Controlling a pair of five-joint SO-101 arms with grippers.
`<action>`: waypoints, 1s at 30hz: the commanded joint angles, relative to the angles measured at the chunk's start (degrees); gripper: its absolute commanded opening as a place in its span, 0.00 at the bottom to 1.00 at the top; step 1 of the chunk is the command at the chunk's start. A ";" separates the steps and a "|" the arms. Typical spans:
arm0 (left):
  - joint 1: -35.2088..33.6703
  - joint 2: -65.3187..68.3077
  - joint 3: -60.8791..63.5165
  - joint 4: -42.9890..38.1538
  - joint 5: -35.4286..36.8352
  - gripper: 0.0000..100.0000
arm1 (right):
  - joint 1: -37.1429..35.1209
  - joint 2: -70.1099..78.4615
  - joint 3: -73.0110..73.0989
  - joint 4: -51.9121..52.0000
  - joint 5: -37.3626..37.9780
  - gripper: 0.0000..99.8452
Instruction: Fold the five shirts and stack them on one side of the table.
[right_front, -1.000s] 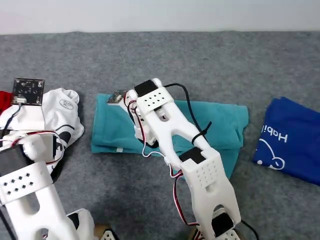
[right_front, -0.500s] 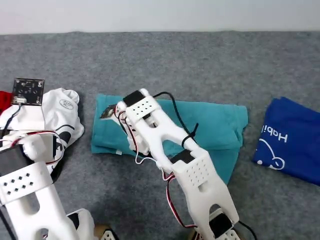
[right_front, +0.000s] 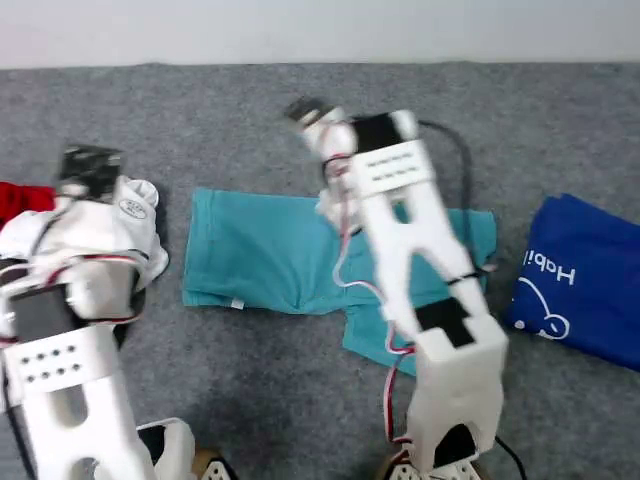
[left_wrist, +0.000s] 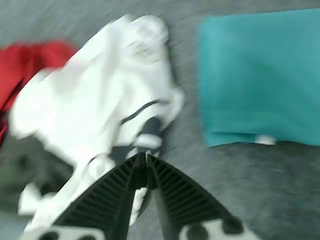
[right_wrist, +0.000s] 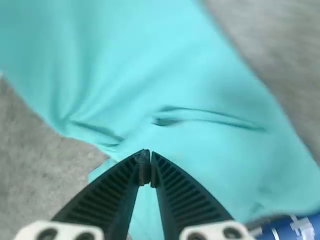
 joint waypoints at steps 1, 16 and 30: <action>14.77 -0.62 -0.31 -2.02 1.23 0.01 | 5.58 -11.65 -1.14 2.51 -2.29 0.01; 48.44 28.66 -5.41 -13.89 0.53 0.06 | 31.69 -48.84 32.26 2.33 -1.85 0.01; 63.30 65.23 -41.98 -0.09 -4.66 0.12 | 55.25 -67.74 47.03 2.24 5.36 0.01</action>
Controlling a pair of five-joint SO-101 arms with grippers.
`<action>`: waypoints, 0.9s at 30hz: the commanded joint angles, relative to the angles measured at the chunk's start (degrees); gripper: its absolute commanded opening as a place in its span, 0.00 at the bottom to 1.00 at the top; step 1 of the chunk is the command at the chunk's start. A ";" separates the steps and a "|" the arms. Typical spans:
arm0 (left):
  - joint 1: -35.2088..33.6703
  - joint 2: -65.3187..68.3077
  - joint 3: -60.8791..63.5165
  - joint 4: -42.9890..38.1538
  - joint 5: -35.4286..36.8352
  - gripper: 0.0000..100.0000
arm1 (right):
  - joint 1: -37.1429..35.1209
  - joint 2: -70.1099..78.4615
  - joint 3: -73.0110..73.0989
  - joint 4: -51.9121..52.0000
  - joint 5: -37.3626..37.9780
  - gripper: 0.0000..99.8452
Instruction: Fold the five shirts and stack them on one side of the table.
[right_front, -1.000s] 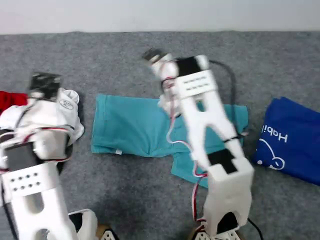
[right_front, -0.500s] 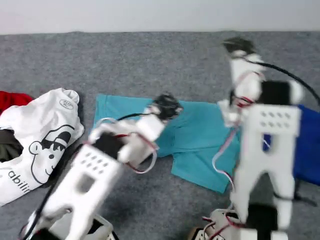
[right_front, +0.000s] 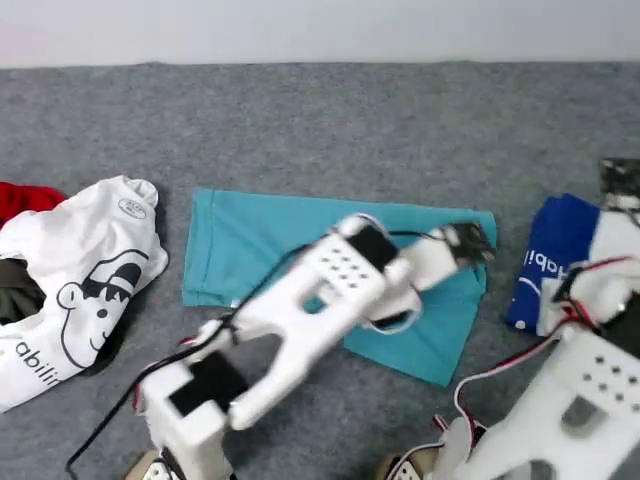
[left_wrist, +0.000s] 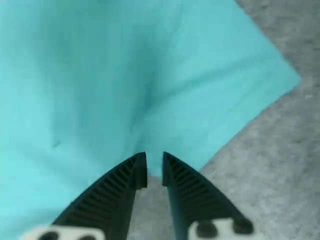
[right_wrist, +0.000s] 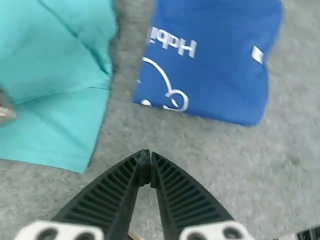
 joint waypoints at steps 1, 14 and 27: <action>3.78 4.40 -8.22 4.04 -1.41 0.13 | 3.82 -4.26 0.79 2.15 0.70 0.01; 6.51 21.27 -20.79 8.53 -4.22 0.15 | 5.85 -11.82 5.71 2.24 3.08 0.01; 6.33 37.80 -42.42 17.93 -0.53 0.05 | 5.93 -11.91 5.63 2.24 2.99 0.01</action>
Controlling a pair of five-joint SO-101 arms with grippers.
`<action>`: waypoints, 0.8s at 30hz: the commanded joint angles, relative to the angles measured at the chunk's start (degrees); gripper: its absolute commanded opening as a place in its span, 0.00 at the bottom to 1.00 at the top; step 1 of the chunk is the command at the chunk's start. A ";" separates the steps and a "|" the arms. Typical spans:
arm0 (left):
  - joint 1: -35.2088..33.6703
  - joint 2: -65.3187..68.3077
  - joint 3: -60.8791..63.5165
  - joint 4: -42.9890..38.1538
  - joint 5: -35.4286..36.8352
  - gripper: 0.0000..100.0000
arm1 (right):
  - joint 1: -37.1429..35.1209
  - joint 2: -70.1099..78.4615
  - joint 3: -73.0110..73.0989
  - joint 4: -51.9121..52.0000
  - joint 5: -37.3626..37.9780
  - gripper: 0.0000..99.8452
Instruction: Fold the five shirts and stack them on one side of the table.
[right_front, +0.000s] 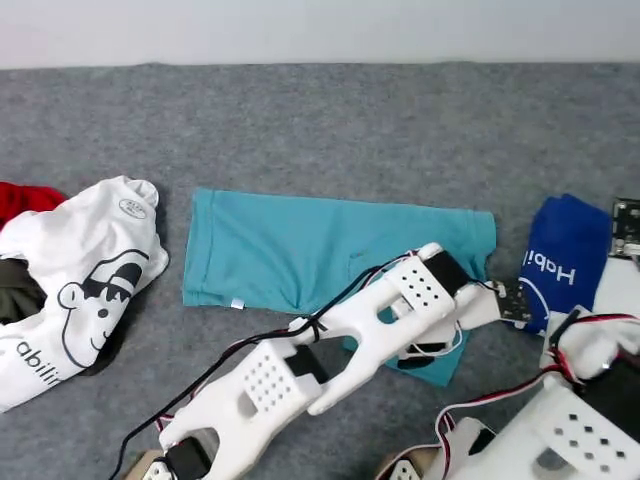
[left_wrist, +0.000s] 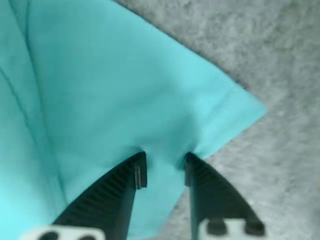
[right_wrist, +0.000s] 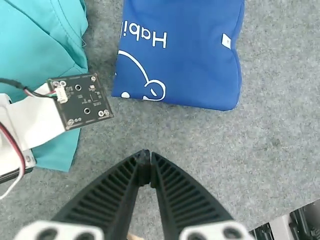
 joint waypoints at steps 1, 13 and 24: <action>0.09 3.78 -8.04 2.11 2.11 0.02 | 0.66 -0.84 -0.44 2.24 0.44 0.01; 0.44 -5.71 -10.15 2.90 5.19 0.00 | 0.66 -0.84 -0.44 2.24 0.53 0.01; -5.19 -8.26 -9.45 -0.62 5.19 0.05 | 0.75 -0.84 -0.44 2.33 0.62 0.01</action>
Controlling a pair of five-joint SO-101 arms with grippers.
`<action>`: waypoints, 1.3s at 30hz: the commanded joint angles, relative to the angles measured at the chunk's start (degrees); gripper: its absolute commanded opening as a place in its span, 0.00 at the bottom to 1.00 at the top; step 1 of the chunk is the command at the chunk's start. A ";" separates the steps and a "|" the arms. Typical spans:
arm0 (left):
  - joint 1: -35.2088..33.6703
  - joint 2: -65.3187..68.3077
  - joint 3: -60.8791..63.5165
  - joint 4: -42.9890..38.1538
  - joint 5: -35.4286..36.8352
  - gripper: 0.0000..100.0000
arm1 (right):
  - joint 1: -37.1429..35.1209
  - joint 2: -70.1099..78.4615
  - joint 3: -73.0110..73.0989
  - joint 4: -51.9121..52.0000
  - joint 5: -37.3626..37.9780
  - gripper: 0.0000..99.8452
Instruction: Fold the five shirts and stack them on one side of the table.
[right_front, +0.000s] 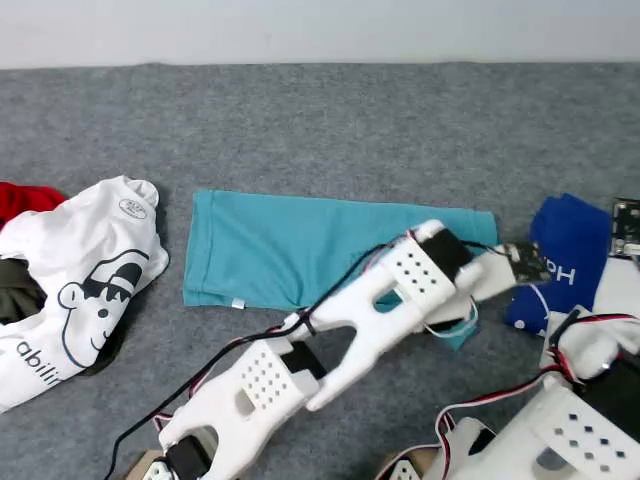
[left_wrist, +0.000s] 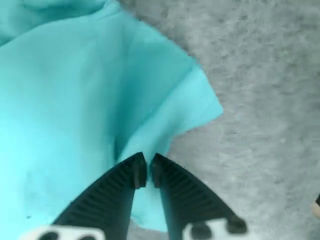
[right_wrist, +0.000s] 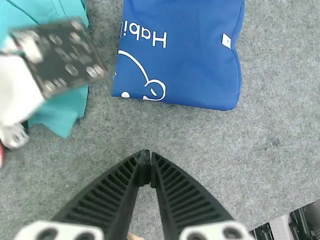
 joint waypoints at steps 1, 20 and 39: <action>-3.60 -4.40 -0.48 -3.43 0.35 0.05 | 0.75 -0.84 -0.44 2.33 0.53 0.01; -14.24 0.35 -0.48 -14.33 0.00 0.16 | 0.66 -0.48 -0.35 2.33 0.26 0.01; -15.56 0.35 -21.32 1.58 0.53 0.11 | 0.66 -0.84 -0.35 2.33 0.44 0.01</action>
